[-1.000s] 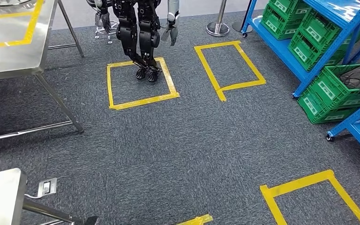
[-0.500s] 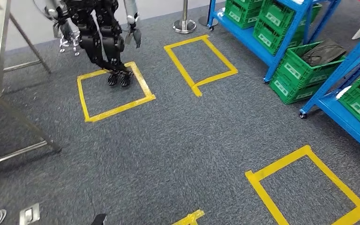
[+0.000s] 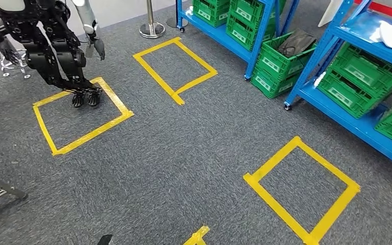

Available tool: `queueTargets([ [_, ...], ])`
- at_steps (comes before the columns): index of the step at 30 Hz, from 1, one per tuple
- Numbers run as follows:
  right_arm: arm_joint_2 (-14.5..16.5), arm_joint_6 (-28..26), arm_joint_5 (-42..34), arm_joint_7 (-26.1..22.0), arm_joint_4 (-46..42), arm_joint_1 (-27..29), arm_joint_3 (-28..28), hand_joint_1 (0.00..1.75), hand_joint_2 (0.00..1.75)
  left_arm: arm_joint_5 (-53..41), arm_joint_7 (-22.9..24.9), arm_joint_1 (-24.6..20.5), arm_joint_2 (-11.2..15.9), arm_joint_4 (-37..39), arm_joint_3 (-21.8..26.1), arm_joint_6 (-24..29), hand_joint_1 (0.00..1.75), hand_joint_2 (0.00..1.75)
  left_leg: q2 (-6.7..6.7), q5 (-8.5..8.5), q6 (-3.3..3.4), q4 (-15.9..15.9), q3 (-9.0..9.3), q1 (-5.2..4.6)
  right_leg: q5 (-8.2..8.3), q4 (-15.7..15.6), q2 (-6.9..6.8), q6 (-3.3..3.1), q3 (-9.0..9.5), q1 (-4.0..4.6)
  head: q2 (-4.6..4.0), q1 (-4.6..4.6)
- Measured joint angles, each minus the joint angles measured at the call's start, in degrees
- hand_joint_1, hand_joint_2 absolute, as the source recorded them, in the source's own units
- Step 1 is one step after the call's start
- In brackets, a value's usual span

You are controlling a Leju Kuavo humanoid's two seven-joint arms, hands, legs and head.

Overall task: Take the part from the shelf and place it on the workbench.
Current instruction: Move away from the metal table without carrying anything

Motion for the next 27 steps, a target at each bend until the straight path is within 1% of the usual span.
queueTargets([
  [1, 0.02, -0.01, 0.11, -0.02, 0.0, -0.13, 0.0, 0.0, 0.0, -0.02, -0.31, 0.14, -0.02, -0.01, 0.01, 0.07, 0.0, 0.0, 0.91, -0.1, 0.22, -0.01, -0.02, -0.18, -1.89, 3.72, -1.58, 0.12, -1.94, -0.01, 0.0, 0.4],
  [2, 0.04, -0.01, 0.25, -0.03, 0.0, -0.22, 0.0, 0.0, 0.0, 0.01, -0.65, 0.28, -0.03, -0.01, 0.01, 0.04, 0.0, 0.0, 1.88, -0.21, 0.37, 0.0, -0.04, -0.35, -3.4, 7.27, -2.35, 0.23, -3.8, -0.07, 0.0, 0.65],
  [3, 0.06, -0.01, 0.38, -0.04, 0.0, -0.24, 0.01, 0.0, 0.0, 0.11, -0.93, 0.38, -0.07, -0.01, 0.01, -0.13, 0.0, 0.0, 2.86, -0.32, 0.43, 0.0, -0.04, -0.48, -4.08, 9.62, -2.74, 0.31, -5.01, -0.12, 0.0, 0.79],
  [4, 0.1, -0.01, 0.52, -0.05, 0.0, -0.22, 0.02, 0.0, 0.0, 0.24, -1.13, 0.4, -0.1, -0.01, 0.01, -0.36, 0.0, 0.0, 3.78, -0.45, 0.46, 0.01, -0.01, -0.59, -3.73, 10.05, -2.97, 0.32, -5.25, -0.14, 0.0, 0.87],
  [5, 0.13, 0.0, 0.62, -0.05, 0.0, -0.14, 0.02, 0.0, 0.0, 0.39, -1.22, 0.36, -0.13, -0.01, 0.01, -0.67, 0.0, 0.0, 4.58, -0.56, 0.42, 0.02, 0.08, -0.64, -2.43, 8.31, -3.23, 0.27, -4.34, -0.13, 0.0, 0.98],
  [6, 0.14, 0.01, 0.7, -0.04, 0.0, -0.06, 0.03, 0.0, 0.0, 0.54, -1.22, 0.3, -0.16, -0.01, 0.02, -1.01, 0.0, 0.0, 5.34, -0.69, 0.34, 0.02, 0.23, -0.67, -0.57, 4.82, -3.87, 0.12, -2.45, -0.08, 0.0, 1.11],
  [7, 0.14, 0.01, 0.76, -0.03, 0.0, -0.02, 0.03, 0.0, 0.0, 0.67, -1.22, 0.25, -0.17, -0.02, 0.04, -1.29, 0.0, 0.0, 6.03, -0.84, 0.18, 0.03, 0.45, -0.72, 1.01, 0.74, -5.26, -0.15, -0.36, 0.08, 0.0, 1.25],
  [8, 0.14, 0.02, 0.81, -0.02, 0.0, -0.05, 0.03, 0.0, 0.0, 0.81, -1.23, 0.22, -0.19, -0.03, 0.06, -1.65, 0.0, 0.0, 6.66, -1.06, -0.1, 0.04, 0.65, -0.82, 2.11, -2.56, -6.54, -0.38, 1.42, 0.28, 0.0, 1.35],
  [9, 0.15, 0.02, 0.86, 0.0, 0.0, -0.12, 0.03, 0.0, 0.0, 0.96, -1.27, 0.19, -0.19, -0.04, 0.09, -2.01, 0.0, 0.0, 7.23, -1.28, -0.42, 0.04, 0.73, -0.87, 2.64, -4.7, -7.44, -0.63, 2.7, 0.5, 0.0, 1.37],
  [10, 0.15, 0.03, 0.91, 0.05, 0.01, -0.13, 0.03, 0.0, 0.0, 1.12, -1.34, 0.18, -0.19, -0.07, 0.11, -2.43, 0.0, 0.0, 7.83, -1.5, -0.77, 0.0, 1.03, -0.88, 2.61, -5.55, -7.74, -0.86, 3.06, 0.73, 0.0, 1.33],
  [11, 0.13, 0.04, 0.98, 0.13, 0.01, -0.15, 0.03, 0.0, 0.0, 1.28, -1.47, 0.15, -0.21, -0.13, 0.14, -2.89, 0.0, 0.0, 8.47, -1.71, -1.14, -0.06, 1.34, -0.84, 2.61, -5.67, -7.06, -1.04, 3.12, 0.87, 0.0, 1.24],
  [12, 0.13, 0.09, 1.11, 0.23, 0.02, -0.12, 0.03, 0.0, 0.0, 1.43, -1.65, 0.08, -0.22, -0.23, 0.18, -3.3, 0.0, 0.0, 8.73, -1.94, -1.5, -0.02, 1.48, -0.66, 2.72, -5.93, -6.25, -1.34, 3.45, 0.79, 0.0, 1.19],
  [13, 0.11, 0.14, 1.27, 0.35, 0.03, -0.06, 0.05, 0.0, 0.0, 1.56, -1.86, 0.0, -0.22, -0.34, 0.24, -3.68, 0.0, 0.0, 8.01, -2.51, -1.79, 0.54, 1.58, -0.53, 2.83, -6.26, -5.56, -1.66, 3.76, 0.67, 0.0, 1.06],
  [14, 0.07, 0.21, 1.42, 0.47, 0.04, -0.08, 0.07, 0.0, 0.0, 1.67, -2.05, -0.08, -0.2, -0.44, 0.32, -3.95, 0.0, 0.0, 6.51, -3.66, -2.02, 2.3, 0.87, -0.46, 3.06, -6.57, -4.85, -2.01, 4.24, 0.52, 0.0, 0.84],
  [15, 0.05, 0.27, 1.56, 0.58, 0.05, -0.13, 0.1, 0.0, 0.0, 1.76, -2.19, -0.11, -0.16, -0.51, 0.4, -4.16, 0.0, 0.0, 4.6, -5.22, -2.16, 5.21, -0.49, -0.37, 3.24, -6.79, -4.14, -2.3, 4.68, 0.35, 0.0, 0.5],
  [16, 0.02, 0.31, 1.63, 0.68, 0.06, -0.2, 0.13, 0.0, 0.0, 1.87, -2.24, -0.07, -0.14, -0.53, 0.45, -4.33, 0.0, 0.0, 2.79, -6.93, -2.22, 8.99, -2.19, -0.36, 3.29, -6.8, -3.42, -2.49, 4.74, 0.38, 0.0, 0.12],
  [17, -0.01, 0.34, 1.68, 0.75, 0.07, -0.28, 0.14, 0.0, 0.0, 1.99, -2.25, 0.05, -0.14, -0.53, 0.49, -4.44, 0.0, 0.0, 1.83, -8.3, -2.25, 12.77, -4.12, -0.36, 3.33, -6.74, -2.59, -2.62, 4.71, 0.4, 0.0, -0.16],
  [18, -0.01, 0.37, 1.69, 0.79, 0.07, -0.33, 0.16, 0.0, 0.0, 2.11, -2.23, 0.21, -0.14, -0.52, 0.51, -4.55, 0.0, 0.0, 1.41, -8.81, -2.26, 15.38, -5.62, -0.35, 3.29, -6.67, -1.74, -2.66, 4.7, 0.42, 0.0, -0.42],
  [19, -0.01, 0.43, 1.67, 0.83, 0.07, -0.32, 0.17, 0.0, 0.0, 2.26, -2.21, 0.35, -0.13, -0.51, 0.54, -4.62, 0.0, 0.0, 1.19, -8.21, -2.26, 16.17, -6.4, -0.34, 3.21, -6.56, -0.78, -2.65, 4.75, 0.41, 0.0, -0.62],
  [20, 0.0, 0.48, 1.66, 0.84, 0.07, -0.28, 0.19, 0.0, 0.0, 2.42, -2.22, 0.43, -0.1, -0.51, 0.6, -4.71, 0.0, 0.0, 1.03, -6.6, -2.23, 14.88, -6.29, -0.3, 3.09, -6.43, 0.2, -2.58, 4.83, 0.38, 0.0, -0.84],
  [21, 0.01, 0.57, 1.64, 0.85, 0.07, -0.23, 0.2, 0.0, 0.0, 2.59, -2.18, 0.43, -0.05, -0.51, 0.67, -4.89, 0.0, 0.0, 0.66, -4.31, -2.17, 11.91, -5.39, -0.23, 2.94, -6.3, 1.14, -2.44, 4.95, 0.31, 0.0, -1.08],
  [22, 0.01, 0.66, 1.63, 0.85, 0.07, -0.17, 0.21, 0.0, 0.0, 2.83, -2.1, 0.4, 0.02, -0.5, 0.79, -5.18, 0.0, 0.0, -0.53, -2.16, -2.12, 8.11, -4.0, -0.07, 2.75, -6.16, 2.02, -2.19, 4.96, 0.19, 0.0, -1.29],
  [23, 0.01, 0.75, 1.63, 0.84, 0.08, -0.23, 0.22, 0.0, 0.0, 3.08, -1.93, 0.36, 0.07, -0.5, 0.91, -5.55, 0.0, 0.0, -1.92, -0.83, -2.07, 4.59, -2.67, 0.1, 2.54, -5.93, 2.8, -1.86, 4.86, 0.17, 0.0, -1.45],
  [24, 0.0, 0.85, 1.64, 0.81, 0.08, -0.29, 0.24, 0.0, 0.0, 3.27, -1.67, 0.32, 0.12, -0.49, 1.05, -5.97, 0.0, 0.0, -3.05, -0.21, -1.98, 2.27, -1.59, 0.17, 2.44, -5.8, 3.48, -1.48, 4.67, 0.08, 0.0, -1.53],
  [25, -0.01, 0.98, 1.67, 0.78, 0.09, -0.3, 0.27, 0.0, 0.0, 3.43, -1.36, 0.26, 0.15, -0.49, 1.2, -6.3, 0.0, 0.0, -3.81, -0.24, -1.86, 1.14, -0.95, 0.16, 2.43, -5.74, 4.15, -1.09, 4.34, -0.04, 0.0, -1.56],
  [26, -0.01, 1.12, 1.7, 0.73, 0.09, -0.29, 0.29, 0.0, 0.0, 3.48, -1.03, 0.21, 0.15, -0.49, 1.32, -6.51, 0.0, 0.0, -3.54, -0.37, -1.65, 0.77, -0.64, 0.04, 2.51, -5.8, 4.85, -0.65, 3.95, -0.14, 0.0, -1.56],
  [27, -0.05, 1.25, 1.76, 0.7, 0.1, -0.18, 0.32, 0.0, 0.0, 3.46, -0.72, 0.15, 0.15, -0.49, 1.42, -6.63, 0.0, 0.0, -2.87, -0.28, -1.33, 0.7, -0.38, -0.02, 2.61, -5.97, 5.3, -0.3, 3.66, -0.3, 0.0, -1.52],
])
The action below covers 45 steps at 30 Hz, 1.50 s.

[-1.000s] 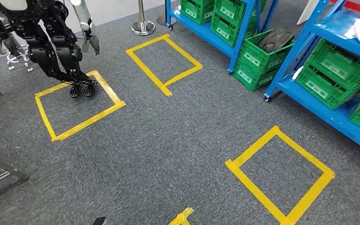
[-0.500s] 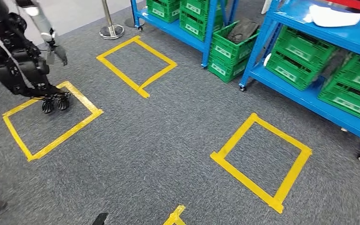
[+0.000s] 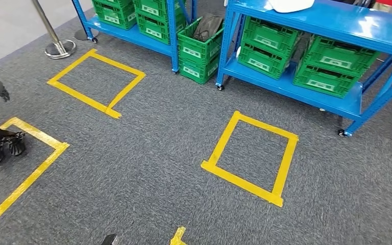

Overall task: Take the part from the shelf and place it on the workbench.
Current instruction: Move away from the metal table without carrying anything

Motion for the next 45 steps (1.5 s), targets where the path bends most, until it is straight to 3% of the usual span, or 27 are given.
queueTargets([
  [1, -0.02, 0.12, 0.05, -0.03, 0.01, 0.15, 0.02, 0.0, 0.0, -0.05, 0.26, -0.06, 0.01, -0.01, 0.08, -0.03, 0.0, 0.0, 0.66, 0.09, 0.34, -0.25, 0.19, 0.02, -0.13, 0.2, -0.72, 0.28, -0.3, 0.0, 0.0, 0.09],
  [2, -0.04, 0.18, 0.1, -0.04, 0.01, 0.22, 0.04, 0.0, 0.0, -0.11, 0.47, -0.08, 0.02, -0.01, 0.12, -0.05, 0.0, 0.0, 1.38, 0.17, 0.74, -0.52, 0.38, 0.04, -0.7, 1.11, -2.34, 0.51, -0.87, 0.07, 0.0, 0.39],
  [4, -0.04, 0.26, 0.22, -0.13, 0.01, 0.13, 0.08, 0.0, 0.0, -0.22, 0.74, -0.04, 0.14, -0.01, 0.2, -0.07, 0.0, 0.0, 3.0, 0.14, 1.37, -0.82, 0.56, -0.11, -3.56, 6.55, -6.57, 0.77, -3.58, 0.2, 0.0, 1.33],
  [6, -0.04, 0.32, 0.32, -0.25, 0.01, -0.07, 0.11, 0.0, 0.0, -0.23, 1.02, 0.12, 0.25, 0.02, 0.24, -0.2, 0.0, 0.0, 4.95, -0.12, 1.75, -0.82, 0.58, -0.45, -6.61, 14.01, -8.11, 0.96, -7.6, 0.14, 0.0, 1.96],
  [7, -0.04, 0.33, 0.36, -0.29, 0.01, -0.09, 0.13, 0.0, 0.0, -0.19, 1.17, 0.17, 0.27, 0.04, 0.25, -0.31, 0.0, 0.0, 5.9, -0.25, 1.83, -0.82, 0.64, -0.57, -6.9, 15.99, -8.25, 0.99, -8.71, 0.12, 0.0, 2.04],
  [8, -0.04, 0.33, 0.42, -0.31, 0.01, -0.03, 0.14, 0.0, 0.0, -0.14, 1.29, 0.16, 0.28, 0.04, 0.25, -0.4, 0.0, 0.0, 6.72, -0.38, 1.85, -0.81, 0.75, -0.64, -6.09, 15.77, -8.34, 0.95, -8.67, 0.14, 0.0, 2.11],
  [9, -0.06, 0.33, 0.5, -0.35, 0.01, 0.05, 0.14, 0.0, 0.0, -0.1, 1.36, 0.12, 0.28, 0.04, 0.25, -0.47, 0.0, 0.0, 7.47, -0.54, 1.81, -0.81, 0.94, -0.69, -4.37, 13.26, -8.64, 0.8, -7.41, 0.2, 0.0, 2.22],
  [11, -0.1, 0.32, 0.63, -0.45, 0.01, 0.13, 0.15, 0.0, 0.0, -0.07, 1.4, 0.0, 0.28, 0.02, 0.28, -0.55, 0.0, 0.0, 8.84, -0.96, 1.51, -0.8, 1.5, -0.84, -0.81, 5.24, -11.23, 0.13, -3.23, 0.65, 0.0, 2.53],
  [13, -0.16, 0.29, 0.67, -0.52, 0.01, -0.01, 0.16, 0.0, 0.0, -0.04, 1.38, -0.07, 0.28, -0.03, 0.32, -0.59, 0.0, 0.0, 10.08, -1.4, 0.97, -0.81, 2.03, -0.95, 0.47, 0.52, -13.16, -0.54, -0.92, 1.23, 0.0, 2.65],
  [15, -0.24, 0.24, 0.68, -0.58, 0.01, -0.13, 0.16, 0.0, 0.0, 0.02, 1.36, -0.16, 0.24, -0.13, 0.34, -0.62, 0.0, 0.0, 11.33, -1.69, 0.35, -1.06, 2.62, -0.86, 0.39, -0.07, -12.05, -0.98, -0.85, 1.49, 0.0, 2.58],
  [16, -0.26, 0.21, 0.68, -0.6, 0.01, -0.1, 0.16, 0.0, 0.0, 0.05, 1.35, -0.23, 0.23, -0.2, 0.35, -0.63, 0.0, 0.0, 11.15, -1.91, 0.04, -1.04, 2.81, -0.76, 0.55, -0.47, -11.34, -1.25, -0.39, 1.37, 0.0, 2.58],
  [18, -0.3, 0.15, 0.68, -0.63, 0.01, -0.09, 0.18, 0.0, 0.0, 0.09, 1.27, -0.37, 0.23, -0.34, 0.39, -0.62, 0.0, 0.0, 8.33, -3.45, -0.5, 1.1, 2.09, -0.56, 1.07, -1.37, -9.97, -1.8, 0.72, 0.93, 0.0, 2.33],
  [20, -0.32, 0.06, 0.67, -0.64, 0.01, -0.21, 0.19, 0.0, 0.0, 0.01, 1.2, -0.27, 0.24, -0.36, 0.39, -0.58, 0.0, 0.0, 4.98, -6.45, -0.8, 7.68, -1.2, -0.33, 1.41, -1.62, -8.58, -2.17, 1.15, 0.66, 0.0, 1.61],
  [22, -0.32, -0.11, 0.66, -0.66, 0.01, -0.27, 0.21, 0.0, 0.0, -0.09, 1.16, -0.03, 0.24, -0.35, 0.38, -0.5, 0.0, 0.0, 4.19, -7.89, -0.96, 13.9, -4.87, -0.24, 1.45, -1.57, -6.78, -2.28, 1.12, 0.65, 0.0, 0.94],
  [23, -0.31, -0.27, 0.66, -0.71, 0.01, -0.24, 0.24, 0.0, 0.0, -0.11, 1.14, 0.04, 0.27, -0.34, 0.38, -0.46, 0.0, 0.0, 4.1, -7.03, -0.98, 14.42, -5.67, -0.22, 1.38, -1.52, -6.02, -2.27, 1.18, 0.64, 0.0, 0.7],
  [24, -0.3, -0.49, 0.66, -0.76, 0.01, -0.19, 0.28, 0.0, 0.0, -0.11, 1.11, 0.02, 0.31, -0.33, 0.38, -0.45, 0.0, 0.0, 4.04, -5.14, -0.95, 12.69, -5.45, -0.19, 1.26, -1.44, -5.31, -2.2, 1.29, 0.59, 0.0, 0.44],
  [26, -0.29, -0.88, 0.68, -0.87, 0.01, -0.03, 0.44, 0.0, 0.0, -0.14, 0.94, -0.21, 0.37, -0.33, 0.38, -0.39, 0.0, 0.0, 3.52, -0.83, -0.87, 5.4, -3.04, -0.14, 0.81, -1.06, -4.36, -1.73, 1.48, 0.52, 0.0, -0.13],
  [28, -0.31, -1.04, 0.71, -0.91, 0.01, 0.07, 0.55, 0.0, 0.0, -0.17, 0.71, -0.54, 0.35, -0.41, 0.38, -0.33, 0.0, 0.0, 2.77, 0.65, -0.57, 0.35, -0.98, -0.22, 0.25, -0.6, -3.75, -0.92, 1.22, 0.53, 0.0, -0.53],
  [30, -0.33, -1.1, 0.72, -0.92, 0.01, 0.09, 0.57, 0.0, 0.0, -0.17, 0.59, -0.74, 0.33, -0.49, 0.38, -0.31, 0.0, 0.0, 2.5, 0.28, -0.19, -0.4, -0.43, -0.36, -0.01, -0.49, -3.57, -0.41, 0.55, 0.52, 0.0, -0.57],
  [35, -0.34, -1.12, 0.72, -0.9, 0.01, 0.12, 0.59, 0.0, 0.0, -0.16, 0.55, -0.75, 0.31, -0.51, 0.38, -0.3, 0.0, 0.0, 2.51, 0.16, -0.01, -0.39, -0.32, -0.44, -0.07, -0.64, -3.56, -0.24, 0.04, 0.46, 0.0, -0.49],
  [37, -0.36, -1.16, 0.72, -0.9, 0.01, 0.14, 0.61, 0.0, 0.0, -0.14, 0.5, -0.76, 0.29, -0.55, 0.38, -0.34, 0.0, 0.0, 2.55, -0.06, 0.29, -0.44, -0.24, -0.49, -0.34, -0.8, -3.47, 0.04, 0.07, 0.38, 0.0, -0.49],
  [38, -0.37, -1.2, 0.72, -0.9, 0.01, 0.15, 0.66, 0.0, 0.0, -0.09, 0.4, -0.78, 0.25, -0.61, 0.39, -0.43, 0.0, 0.0, 2.64, -0.14, 0.7, -0.59, -0.02, -0.42, -0.81, 0.01, -4.17, 0.31, -0.09, 0.35, 0.0, -0.27],
  [40, -0.4, -1.27, 0.81, -0.89, 0.01, 0.12, 0.93, 0.0, 0.0, 0.13, 0.21, -0.51, 0.24, -0.68, 0.42, -0.8, 0.0, 0.0, 3.49, -1.1, 1.58, -0.88, 1.3, -0.55, -3.12, 8.52, -6.53, 0.84, -5.0, 0.24, 0.0, 0.87],
  [41, -0.42, -1.28, 0.87, -0.88, 0.01, 0.16, 1.14, 0.0, 0.0, 0.23, 0.12, -0.38, 0.23, -0.7, 0.44, -0.96, 0.0, 0.0, 3.96, -1.78, 1.9, -0.98, 2.25, -0.65, -2.98, 11.09, -7.75, 0.92, -6.85, 0.22, 0.0, 1.52],
  [42, -0.43, -1.29, 0.93, -0.86, 0.01, 0.24, 1.33, 0.0, 0.0, 0.3, 0.08, -0.25, 0.26, -0.69, 0.44, -1.07, 0.0, 0.0, 4.42, -2.58, 1.93, -0.98, 3.2, -0.83, -1.73, 11.46, -8.28, 0.75, -7.94, 0.24, 0.0, 2.02],
  [43, -0.47, -1.29, 0.96, -0.85, 0.02, 0.37, 1.44, 0.0, 0.0, 0.3, 0.05, -0.26, 0.25, -0.68, 0.45, -1.06, 0.0, 0.0, 4.59, -3.12, 1.84, -1.0, 3.73, -0.83, 0.57, 7.43, -8.54, 0.37, -6.33, 0.37, 0.0, 2.22],
  [45, -0.54, -1.3, 0.96, -0.83, 0.02, 0.38, 1.55, 0.0, 0.0, 0.31, -0.06, -0.33, 0.27, -0.68, 0.46, -1.03, 0.0, 0.0, 4.91, -4.25, 1.3, -1.09, 4.42, -0.88, 2.16, 2.11, -9.04, -0.38, -3.52, 0.86, 0.0, 2.42],
])
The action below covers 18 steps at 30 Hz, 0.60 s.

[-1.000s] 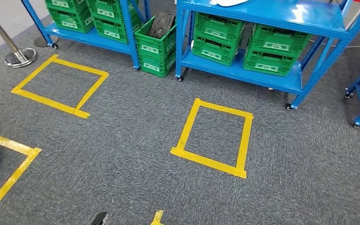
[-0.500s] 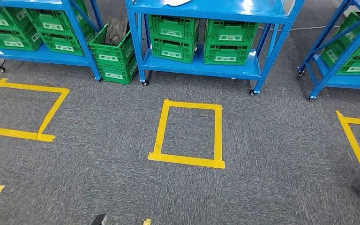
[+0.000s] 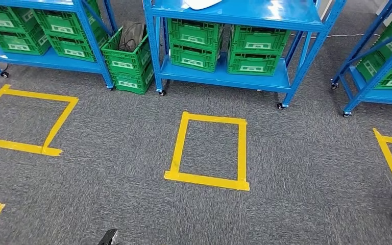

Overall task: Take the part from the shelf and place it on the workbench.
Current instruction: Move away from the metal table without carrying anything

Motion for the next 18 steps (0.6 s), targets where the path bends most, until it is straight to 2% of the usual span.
queueTargets([
  [2, -0.1, -0.01, 0.0, 0.02, 0.0, -0.09, 0.03, 0.0, 0.0, 0.01, -0.09, -0.1, -0.04, -0.02, 0.0, 0.03, 0.0, 0.0, 0.23, -0.95, -0.8, -0.3, 0.69, 0.18, -1.1, -0.69, -0.04, -0.66, 1.29, 0.61, 0.0, -0.09],
  [4, -0.18, -0.02, 0.0, 0.02, -0.06, -0.15, 0.07, 0.0, 0.0, 0.02, -0.19, -0.4, -0.06, -0.15, 0.01, 0.04, 0.0, 0.0, 0.16, -1.66, -1.42, -0.32, 1.87, 0.47, -1.68, -1.44, 0.2, -1.31, 2.89, 0.57, 0.0, -0.15],
  [5, -0.22, -0.02, 0.0, 0.02, -0.09, -0.15, 0.09, 0.0, 0.0, 0.03, -0.21, -0.63, -0.08, -0.23, 0.01, 0.03, 0.0, 0.0, -0.04, -2.12, -1.61, 0.96, 1.64, 0.51, -2.03, -2.07, 0.26, -1.69, 3.98, 0.44, 0.0, -0.32],
  [6, -0.23, -0.02, 0.01, 0.02, -0.12, -0.21, 0.11, 0.0, 0.0, 0.04, -0.24, -0.81, -0.06, -0.28, 0.02, -0.01, 0.0, 0.0, -0.28, -2.75, -1.74, 3.54, 0.35, 0.52, -2.44, -2.66, 0.31, -2.0, 5.1, 0.24, 0.0, -0.55],
  [7, -0.26, -0.02, 0.01, 0.01, -0.12, -0.26, 0.14, 0.0, 0.0, 0.05, -0.26, -0.89, -0.08, -0.29, 0.01, -0.04, 0.0, 0.0, -0.5, -3.46, -1.84, 7.32, -2.1, 0.53, -3.03, -2.98, 0.38, -2.26, 6.01, 0.23, 0.0, -0.87],
  [8, -0.28, -0.02, 0.02, -0.02, -0.12, -0.36, 0.17, 0.0, 0.0, 0.07, -0.24, -0.87, -0.09, -0.3, 0.01, -0.05, 0.0, 0.0, -0.6, -4.17, -1.94, 11.58, -5.35, 0.56, -3.71, -3.12, 0.49, -2.45, 6.83, 0.2, 0.0, -1.14],
  [9, -0.28, -0.01, 0.02, -0.04, -0.12, -0.41, 0.22, 0.0, 0.0, 0.1, -0.2, -0.71, -0.07, -0.27, 0.01, -0.06, 0.0, 0.0, -0.63, -4.23, -2.01, 15.04, -8.59, 0.59, -4.48, -3.16, 0.73, -2.48, 7.62, 0.19, 0.0, -1.35],
  [10, -0.27, -0.01, 0.02, -0.05, -0.12, -0.37, 0.27, 0.0, 0.0, 0.12, -0.16, -0.51, -0.03, -0.23, 0.01, -0.02, 0.0, 0.0, -0.65, -3.2, -2.03, 16.84, -11.18, 0.6, -5.33, -3.18, 1.03, -2.43, 8.41, 0.18, 0.0, -1.56],
  [11, -0.26, 0.0, 0.02, -0.05, -0.12, -0.24, 0.31, 0.0, 0.0, 0.17, -0.13, -0.31, 0.01, -0.17, 0.02, 0.01, 0.0, 0.0, -0.67, -0.9, -1.97, 16.41, -12.76, 0.58, -6.25, -3.21, 1.3, -2.31, 9.35, 0.16, 0.0, -1.72],
  [12, -0.25, 0.01, 0.02, -0.05, -0.12, -0.1, 0.34, 0.0, 0.0, 0.26, -0.1, -0.16, 0.05, -0.1, 0.03, 0.03, 0.0, 0.0, -0.71, 2.51, -1.82, 13.7, -13.22, 0.53, -7.21, -3.24, 1.51, -2.15, 10.46, 0.14, 0.0, -1.88],
  [13, -0.24, 0.01, 0.02, -0.05, -0.12, 0.02, 0.37, 0.0, 0.0, 0.38, -0.1, -0.08, 0.1, -0.04, 0.04, 0.04, 0.0, 0.0, -0.82, 5.68, -1.61, 10.22, -12.79, 0.44, -8.18, -3.33, 1.62, -1.96, 11.62, 0.06, 0.0, -1.97],
  [14, -0.19, 0.01, 0.02, -0.07, -0.1, 0.04, 0.4, 0.0, 0.0, 0.52, -0.03, -0.09, 0.16, 0.03, 0.05, 0.04, 0.0, 0.0, -0.98, 7.85, -1.38, 7.25, -11.91, 0.17, -9.05, -3.5, 1.69, -1.64, 12.67, 0.02, 0.0, -1.92],
  [15, -0.15, 0.01, 0.03, -0.09, -0.1, -0.01, 0.43, 0.0, 0.0, 0.66, 0.05, -0.17, 0.21, 0.09, 0.06, 0.03, 0.0, 0.0, -1.09, 8.66, -1.1, 4.84, -10.8, -0.07, -9.67, -3.75, 1.79, -1.26, 13.43, -0.1, 0.0, -1.91],
  [18, -0.06, 0.01, 0.04, -0.17, -0.1, -0.42, 0.63, 0.0, 0.0, 0.93, 0.41, -0.44, 0.31, 0.21, 0.07, 0.02, 0.0, 0.0, -1.17, 7.25, -0.38, 2.17, -8.59, -0.68, -10.23, -5.72, 1.99, -0.18, 14.9, -0.57, 0.0, -1.91],
])
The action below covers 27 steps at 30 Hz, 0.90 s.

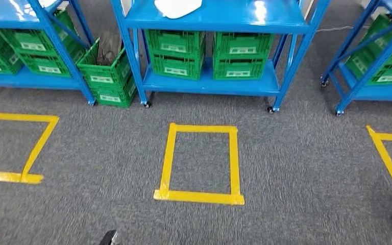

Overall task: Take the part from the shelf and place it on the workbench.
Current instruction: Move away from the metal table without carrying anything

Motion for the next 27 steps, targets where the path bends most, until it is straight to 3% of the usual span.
queueTargets([
  [2, 0.04, -0.01, 0.0, -0.01, -0.02, -0.15, 0.2, 0.0, 0.0, 0.07, 0.11, 0.0, 0.03, 0.07, 0.02, 0.01, 0.0, 0.0, -0.02, -0.37, 0.45, -1.79, 1.69, 0.28, -0.49, -0.46, -0.34, 0.53, 1.13, -0.07, 0.0, -0.03],
  [3, 0.05, -0.02, 0.0, -0.02, -0.02, -0.19, 0.27, 0.0, 0.0, 0.1, 0.09, -0.08, 0.04, 0.09, 0.04, -0.02, 0.0, 0.0, -0.02, -0.52, 0.67, -2.79, 2.7, 0.52, -1.2, 1.36, -0.59, 0.8, 0.39, -0.09, 0.0, 0.14],
  [4, 0.03, -0.04, 0.0, -0.03, -0.02, -0.18, 0.31, 0.0, 0.0, 0.14, 0.06, -0.14, 0.03, 0.11, 0.07, -0.04, 0.0, 0.0, 0.01, -0.71, 0.8, -3.55, 3.57, 0.73, -2.25, 4.86, -0.83, 1.05, -1.62, -0.18, 0.0, 0.39],
  [6, -0.02, -0.09, 0.01, -0.05, -0.02, -0.08, 0.4, 0.0, 0.0, 0.2, 0.06, -0.28, 0.02, 0.17, 0.09, -0.05, 0.0, 0.0, 0.07, -1.4, 0.81, -4.26, 4.88, 0.99, -4.04, 13.58, -1.05, 1.53, -7.99, -0.48, 0.0, 0.88],
  [7, -0.05, -0.13, 0.01, -0.05, -0.02, 0.04, 0.48, 0.0, 0.0, 0.2, 0.1, -0.24, -0.01, 0.22, 0.09, -0.02, 0.0, 0.0, 0.06, -1.91, 0.63, -4.36, 5.55, 1.18, -3.67, 16.23, -1.08, 1.81, -10.63, -0.67, 0.0, 0.95],
  [8, -0.06, -0.16, 0.01, -0.05, -0.01, 0.2, 0.57, 0.0, 0.0, 0.19, 0.12, -0.15, -0.03, 0.29, 0.08, 0.01, 0.0, 0.0, 0.01, -2.51, 0.36, -4.36, 6.33, 1.44, -1.99, 16.66, -1.11, 2.13, -12.27, -0.91, 0.0, 1.04],
  [9, -0.07, -0.19, 0.01, -0.05, -0.01, 0.35, 0.67, 0.0, 0.0, 0.19, 0.14, -0.06, -0.05, 0.37, 0.08, 0.03, 0.0, 0.0, -0.06, -3.14, 0.0, -4.3, 7.17, 1.75, 0.81, 14.9, -1.18, 2.52, -12.89, -1.22, 0.0, 1.16],
  [10, -0.07, -0.21, 0.01, -0.05, 0.01, 0.49, 0.75, 0.0, 0.0, 0.17, 0.15, 0.02, -0.04, 0.45, 0.08, 0.04, 0.0, 0.0, -0.14, -3.83, -0.46, -4.18, 7.87, 2.05, 4.08, 11.51, -1.34, 3.05, -12.73, -1.64, 0.0, 1.37],
  [11, 0.04, -0.22, 0.01, -0.07, 0.04, 0.62, 0.81, 0.0, 0.0, 0.16, 0.14, -0.01, 0.07, 0.56, 0.09, 0.04, 0.0, 0.0, -0.24, -4.52, -1.01, -4.02, 8.31, 2.18, 6.32, 8.48, -1.46, 3.57, -12.28, -1.81, 0.0, 1.78],
  [12, 0.13, -0.24, 0.02, -0.09, 0.07, 0.62, 0.86, 0.0, 0.0, 0.18, 0.1, -0.08, 0.17, 0.64, 0.09, 0.04, 0.0, 0.0, -0.31, -5.22, -1.55, -3.78, 8.49, 2.19, 7.44, 6.11, -1.56, 3.54, -11.52, -1.92, 0.0, 2.18],
  [13, 0.21, -0.25, 0.01, -0.12, 0.1, 0.6, 0.9, 0.0, 0.0, 0.24, 0.02, -0.17, 0.29, 0.73, 0.09, 0.03, 0.0, 0.0, -0.31, -5.75, -2.0, -3.6, 8.52, 2.12, 7.59, 4.9, -1.6, 3.21, -11.03, -1.88, 0.0, 2.32],
  [15, 0.26, -0.28, 0.01, -0.15, 0.11, 0.46, 0.98, 0.0, 0.0, 0.55, -0.21, -0.27, 0.37, 0.83, 0.09, -0.05, 0.0, 0.0, -0.22, -6.28, -2.49, -3.6, 8.7, 2.1, 6.67, 4.82, -1.48, 1.62, -10.38, -1.58, 0.0, 1.87],
  [17, 0.22, -0.36, 0.0, -0.15, 0.09, 0.44, 1.03, 0.0, 0.0, 1.0, -0.53, -0.29, 0.31, 0.85, 0.1, -0.21, 0.0, 0.0, -0.07, -6.77, -2.6, -2.93, 8.72, 2.36, 6.39, 4.85, -1.37, 0.54, -10.11, -1.34, 0.0, 0.95],
  [18, 0.21, -0.4, 0.0, -0.15, 0.08, 0.44, 1.05, 0.0, 0.0, 1.22, -0.69, -0.32, 0.26, 0.85, 0.1, -0.32, 0.0, 0.0, -0.01, -7.6, -2.55, -0.89, 7.74, 2.37, 6.26, 4.73, -1.33, 0.12, -9.8, -1.21, 0.0, 0.57],
  [19, 0.2, -0.43, 0.0, -0.15, 0.07, 0.44, 1.07, 0.0, 0.0, 1.38, -0.82, -0.35, 0.22, 0.85, 0.11, -0.41, 0.0, 0.0, 0.04, -8.79, -2.43, 2.42, 5.9, 2.27, 6.09, 4.58, -1.31, -0.24, -9.51, -1.02, 0.0, 0.18],
  [21, 0.21, -0.45, 0.0, -0.15, 0.07, 0.44, 1.11, 0.0, 0.0, 1.56, -0.92, -0.27, 0.22, 0.88, 0.14, -0.57, 0.0, 0.0, 0.06, -11.18, -2.07, 11.33, 0.1, 1.81, 5.64, 4.38, -1.25, -0.85, -8.93, -0.5, 0.0, -0.51],
  [22, 0.21, -0.45, 0.0, -0.16, 0.07, 0.42, 1.13, 0.0, 0.0, 1.58, -0.94, -0.17, 0.24, 0.92, 0.15, -0.61, 0.0, 0.0, 0.05, -11.31, -1.73, 14.49, -2.56, 1.53, 5.34, 4.31, -1.18, -1.11, -8.56, -0.21, 0.0, -0.85],
  [23, 0.21, -0.47, -0.01, -0.16, 0.07, 0.43, 1.15, 0.0, 0.0, 1.6, -0.95, -0.08, 0.25, 0.97, 0.15, -0.64, 0.0, 0.0, 0.04, -10.3, -1.23, 15.67, -4.32, 1.19, 4.97, 4.24, -1.08, -1.32, -8.07, 0.08, 0.0, -1.14],
  [24, 0.21, -0.49, -0.01, -0.16, 0.07, 0.45, 1.15, 0.0, 0.0, 1.62, -0.98, -0.04, 0.25, 1.01, 0.16, -0.65, 0.0, 0.0, 0.02, -8.17, -0.57, 14.53, -4.96, 0.77, 4.56, 4.16, -0.97, -1.46, -7.46, 0.35, 0.0, -1.42],
  [26, 0.32, -0.51, -0.03, -0.16, 0.08, 0.55, 1.16, 0.0, 0.0, 1.69, -1.04, -0.04, 0.37, 1.08, 0.18, -0.63, 0.0, 0.0, -0.1, -2.48, 1.28, 7.36, -3.46, -0.4, 3.69, 3.83, -0.8, -1.6, -6.39, 0.7, 0.0, -1.8],
  [27, 0.42, -0.55, -0.03, -0.18, 0.09, 0.56, 1.17, 0.0, 0.0, 1.72, -1.07, -0.06, 0.47, 1.13, 0.2, -0.61, 0.0, 0.0, -0.13, -0.69, 2.12, 3.87, -2.09, -0.89, 3.27, 3.67, -0.67, -1.51, -6.12, 0.85, 0.0, -1.81],
])
